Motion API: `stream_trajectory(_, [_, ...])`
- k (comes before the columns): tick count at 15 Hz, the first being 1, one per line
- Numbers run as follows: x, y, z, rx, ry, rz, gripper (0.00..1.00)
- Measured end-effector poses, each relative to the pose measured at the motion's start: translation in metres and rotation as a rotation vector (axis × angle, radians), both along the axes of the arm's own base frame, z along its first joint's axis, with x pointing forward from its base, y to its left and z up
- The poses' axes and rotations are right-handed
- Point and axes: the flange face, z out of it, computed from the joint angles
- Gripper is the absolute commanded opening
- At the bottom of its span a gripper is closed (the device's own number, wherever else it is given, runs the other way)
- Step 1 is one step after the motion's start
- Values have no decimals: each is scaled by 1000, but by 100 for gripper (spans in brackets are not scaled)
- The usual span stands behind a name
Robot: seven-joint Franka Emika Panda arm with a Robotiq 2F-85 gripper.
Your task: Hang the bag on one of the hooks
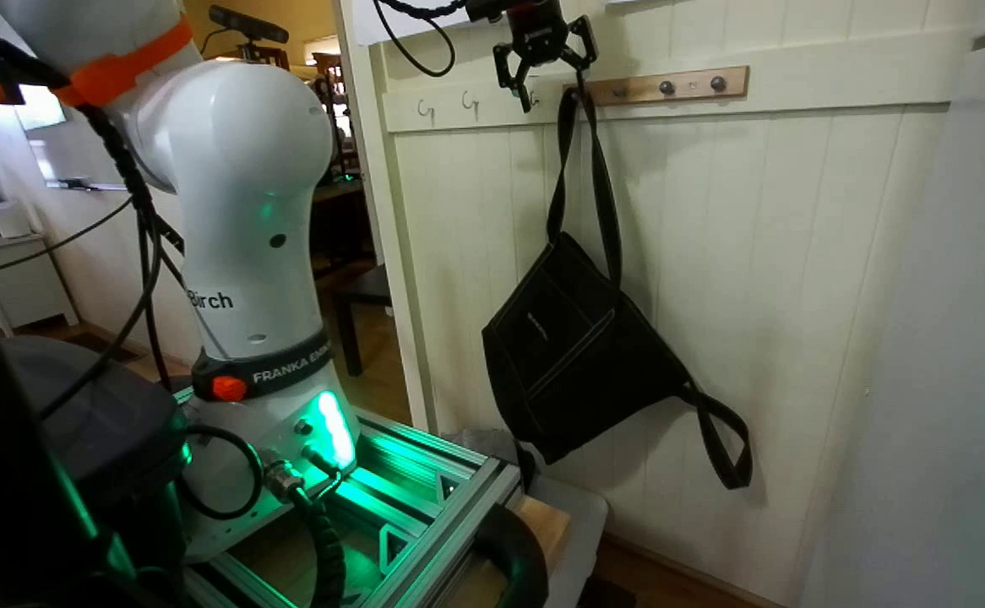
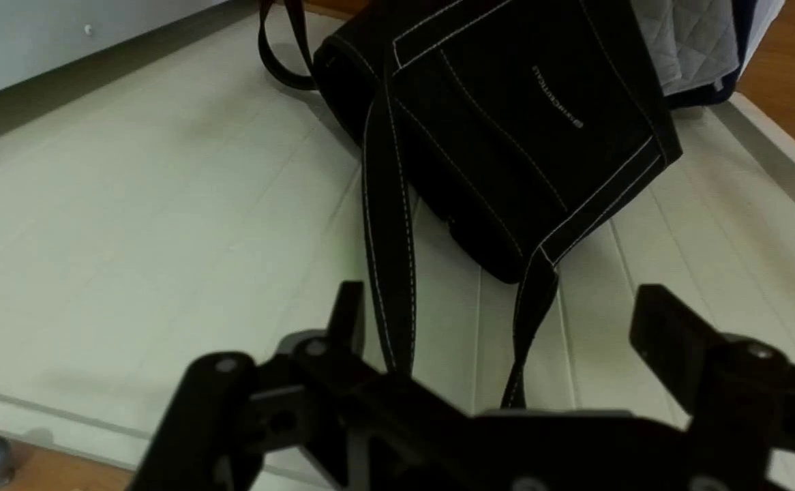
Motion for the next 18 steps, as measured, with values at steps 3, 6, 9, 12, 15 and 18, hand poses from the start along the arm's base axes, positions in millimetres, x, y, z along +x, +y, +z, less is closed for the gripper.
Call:
stream_trajectory(3, [-11, -3, 3, 12, 14, -12, 100])
stream_trajectory(6, [-22, -6, 8, 19, 29, -14, 100])
stream_trajectory(9, [-32, -9, 10, 25, 31, -11, 100])
stream_trajectory(12, [-41, -11, 9, 33, 34, -12, 100])
stream_trajectory(15, [-47, -11, 7, 35, 40, -4, 100])
stream_trajectory(18, [-50, -10, 6, 35, 40, 2, 100])
